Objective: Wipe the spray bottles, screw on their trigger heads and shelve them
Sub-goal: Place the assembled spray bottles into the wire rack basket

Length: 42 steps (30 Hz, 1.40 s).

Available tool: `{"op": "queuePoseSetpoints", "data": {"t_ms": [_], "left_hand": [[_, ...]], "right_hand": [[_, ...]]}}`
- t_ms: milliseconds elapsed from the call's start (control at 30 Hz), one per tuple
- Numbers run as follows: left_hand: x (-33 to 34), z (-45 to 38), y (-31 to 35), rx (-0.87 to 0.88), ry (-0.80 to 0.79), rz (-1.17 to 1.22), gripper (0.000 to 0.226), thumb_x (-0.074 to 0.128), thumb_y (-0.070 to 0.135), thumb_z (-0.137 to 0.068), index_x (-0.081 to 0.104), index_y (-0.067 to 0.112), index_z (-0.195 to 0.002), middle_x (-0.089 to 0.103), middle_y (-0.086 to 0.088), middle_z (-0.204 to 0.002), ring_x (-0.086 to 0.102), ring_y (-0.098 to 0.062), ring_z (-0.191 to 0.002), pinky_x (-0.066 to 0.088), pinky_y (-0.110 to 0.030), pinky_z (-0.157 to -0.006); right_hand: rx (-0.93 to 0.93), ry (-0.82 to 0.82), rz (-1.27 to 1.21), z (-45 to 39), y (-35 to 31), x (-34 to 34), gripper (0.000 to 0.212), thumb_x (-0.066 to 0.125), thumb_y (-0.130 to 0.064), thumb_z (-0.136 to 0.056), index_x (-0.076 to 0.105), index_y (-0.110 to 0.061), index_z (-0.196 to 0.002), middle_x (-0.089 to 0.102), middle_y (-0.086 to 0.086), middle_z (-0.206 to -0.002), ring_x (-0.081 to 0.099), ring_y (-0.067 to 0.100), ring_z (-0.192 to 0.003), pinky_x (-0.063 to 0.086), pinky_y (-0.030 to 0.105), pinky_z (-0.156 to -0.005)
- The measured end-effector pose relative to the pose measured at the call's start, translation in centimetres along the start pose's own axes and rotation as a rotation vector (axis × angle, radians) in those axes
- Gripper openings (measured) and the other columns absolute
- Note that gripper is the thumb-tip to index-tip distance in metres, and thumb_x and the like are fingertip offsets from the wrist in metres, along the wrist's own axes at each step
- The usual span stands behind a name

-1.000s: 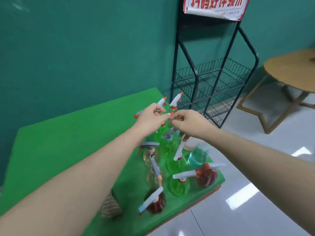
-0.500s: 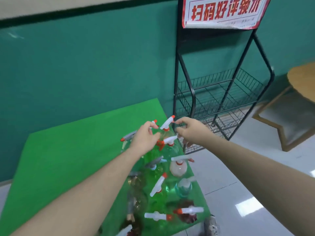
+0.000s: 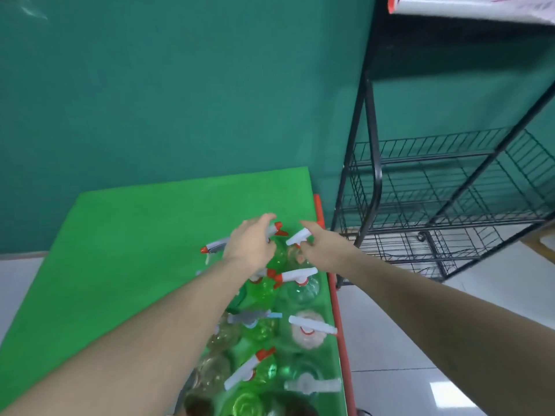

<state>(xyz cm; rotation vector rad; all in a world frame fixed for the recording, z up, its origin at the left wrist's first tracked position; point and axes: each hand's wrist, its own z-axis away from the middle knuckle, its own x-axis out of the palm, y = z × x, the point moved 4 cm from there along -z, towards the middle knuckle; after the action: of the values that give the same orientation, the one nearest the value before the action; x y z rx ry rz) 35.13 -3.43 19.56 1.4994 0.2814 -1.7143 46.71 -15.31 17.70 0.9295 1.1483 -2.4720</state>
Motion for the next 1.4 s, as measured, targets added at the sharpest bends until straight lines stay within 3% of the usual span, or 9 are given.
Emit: {"op": "queuePoseSetpoints", "data": {"t_ms": [67, 167, 267, 400, 567, 700, 900, 1067, 1400], "left_hand": [[0.9, -1.4, -0.5, -0.017, -0.027, -0.008, 0.068, 0.061, 0.013, -0.099, 0.032, 0.027, -0.159, 0.056, -0.008, -0.144, 0.064, -0.021, -0.102, 0.051, -0.024, -0.067], [2.9, -2.8, -1.5, -0.077, -0.09, -0.012, 0.062, 0.058, 0.016, -0.102, 0.034, 0.027, -0.158, 0.064, -0.001, -0.114, 0.057, -0.007, -0.06, 0.037, -0.016, -0.039], [3.9, -3.9, -2.0, -0.074, -0.082, -0.047, 0.04, 0.052, 0.018, -0.107, 0.05, 0.026, -0.146, 0.066, 0.0, -0.091, 0.052, -0.008, -0.05, 0.031, -0.015, -0.031], [4.3, -4.7, -2.0, -0.042, -0.05, -0.02, 0.021, 0.048, 0.019, -0.109, 0.064, 0.022, -0.122, 0.065, 0.0, -0.08, 0.055, -0.012, -0.054, 0.038, -0.022, -0.039], [2.9, -4.1, -0.5, 0.011, 0.011, 0.089, 0.019, 0.047, 0.027, -0.11, 0.062, 0.018, -0.118, 0.062, -0.001, -0.076, 0.051, -0.013, -0.055, 0.034, -0.025, -0.044], [-0.1, -2.7, 1.8, 0.036, 0.089, 0.158, 0.013, 0.054, 0.027, -0.106, 0.063, 0.021, -0.113, 0.064, 0.003, -0.075, 0.05, -0.01, -0.054, 0.029, -0.028, -0.045], [-5.7, -0.2, 7.0, 0.106, 0.147, 0.36, 0.009, 0.066, 0.025, -0.093, 0.063, 0.031, -0.1, 0.073, 0.005, -0.086, 0.061, -0.018, -0.059, 0.037, -0.032, -0.046], [-9.7, 0.9, 12.7, 0.174, 0.189, 0.526, 0.005, 0.067, 0.026, -0.087, 0.065, 0.028, -0.091, 0.073, 0.006, -0.083, 0.071, -0.023, -0.073, 0.058, -0.044, -0.069], [-11.3, -3.3, 23.9, 0.205, 0.201, 0.74, 0.003, 0.063, 0.025, -0.094, 0.062, 0.025, -0.097, 0.073, -0.002, -0.08, 0.074, -0.022, -0.064, 0.061, -0.045, -0.075]], "right_hand": [[0.023, -0.004, -0.003, -1.6, 0.2, 0.6, 0.058, 0.036, -0.032, -0.105, 0.016, -0.034, -0.159, 0.068, 0.01, -0.119, 0.054, 0.014, -0.06, 0.041, 0.028, -0.05], [0.062, -0.034, 0.022, -3.1, 0.7, 1.4, 0.05, 0.032, -0.035, -0.107, 0.025, -0.028, -0.157, 0.058, 0.012, -0.139, 0.064, 0.018, -0.083, 0.048, 0.029, -0.065], [0.085, 0.054, 0.032, -3.7, 1.3, 1.4, 0.036, 0.031, -0.031, -0.107, 0.047, -0.016, -0.136, 0.064, 0.012, -0.123, 0.063, 0.031, -0.105, 0.05, 0.04, -0.084], [0.117, 0.172, 0.012, -3.7, 2.3, 0.9, 0.026, 0.03, -0.035, -0.108, 0.046, -0.016, -0.115, 0.061, 0.004, -0.084, 0.061, 0.019, -0.073, 0.042, 0.031, -0.054], [0.136, 0.261, 0.089, -2.6, 3.0, -0.6, 0.007, 0.047, -0.022, -0.099, 0.053, -0.02, -0.103, 0.063, 0.003, -0.082, 0.061, 0.019, -0.069, 0.047, 0.03, -0.055], [0.091, 0.312, 0.078, -0.3, 2.0, -3.7, 0.014, 0.046, -0.011, -0.097, 0.054, -0.022, -0.102, 0.06, 0.0, -0.079, 0.056, 0.012, -0.059, 0.037, 0.025, -0.047], [0.033, 0.422, -0.035, 5.3, 0.6, -10.1, 0.018, 0.048, -0.014, -0.095, 0.056, -0.026, -0.105, 0.062, 0.003, -0.082, 0.056, 0.016, -0.063, 0.039, 0.027, -0.05], [0.022, 0.536, -0.056, 10.0, 0.7, -16.6, 0.02, 0.051, -0.016, -0.093, 0.06, -0.027, -0.107, 0.061, 0.001, -0.076, 0.046, 0.014, -0.055, 0.03, 0.025, -0.048], [0.036, 0.634, -0.102, 10.4, 6.5, -27.8, 0.024, 0.051, -0.018, -0.095, 0.065, -0.028, -0.111, 0.072, 0.0, -0.096, 0.072, 0.023, -0.076, 0.061, 0.044, -0.075]]}}
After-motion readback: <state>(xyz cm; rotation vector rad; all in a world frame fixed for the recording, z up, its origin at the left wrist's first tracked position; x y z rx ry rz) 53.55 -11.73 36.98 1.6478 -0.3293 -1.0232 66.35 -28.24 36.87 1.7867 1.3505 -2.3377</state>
